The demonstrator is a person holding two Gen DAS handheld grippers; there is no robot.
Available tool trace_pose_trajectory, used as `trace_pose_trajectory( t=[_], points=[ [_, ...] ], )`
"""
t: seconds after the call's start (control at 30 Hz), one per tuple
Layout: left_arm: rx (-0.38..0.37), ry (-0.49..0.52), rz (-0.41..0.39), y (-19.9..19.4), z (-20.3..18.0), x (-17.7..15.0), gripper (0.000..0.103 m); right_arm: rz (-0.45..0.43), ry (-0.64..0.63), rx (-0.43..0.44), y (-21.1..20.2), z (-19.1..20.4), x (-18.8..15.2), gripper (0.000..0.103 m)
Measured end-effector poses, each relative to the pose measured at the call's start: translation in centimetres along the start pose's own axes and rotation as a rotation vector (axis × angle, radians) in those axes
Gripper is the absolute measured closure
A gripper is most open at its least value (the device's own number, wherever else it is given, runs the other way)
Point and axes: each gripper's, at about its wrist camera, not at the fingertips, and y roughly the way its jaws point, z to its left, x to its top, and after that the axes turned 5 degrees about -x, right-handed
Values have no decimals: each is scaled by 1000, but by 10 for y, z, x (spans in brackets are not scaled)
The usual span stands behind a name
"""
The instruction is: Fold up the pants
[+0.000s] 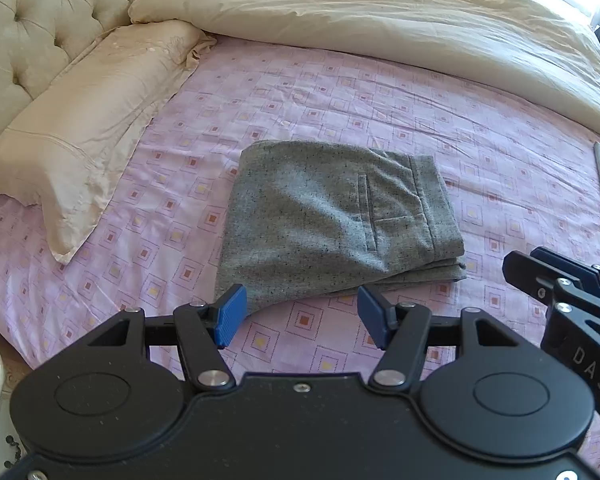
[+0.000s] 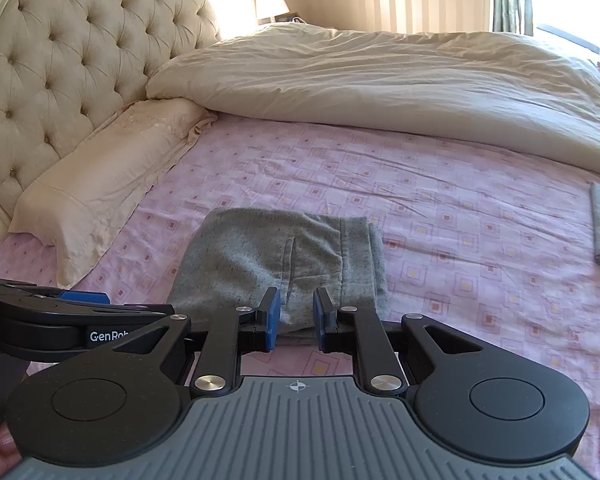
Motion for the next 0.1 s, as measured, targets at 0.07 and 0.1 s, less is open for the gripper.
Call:
trace_pose_trajectory(
  t=[0.07,0.1],
  points=[
    [-4,5,6,2,2,1,38,7,-1,-1,2,2,0,85],
    [-7,4,9,3,3,1,38,10,-2,-2,3,2,0,85]
  ],
)
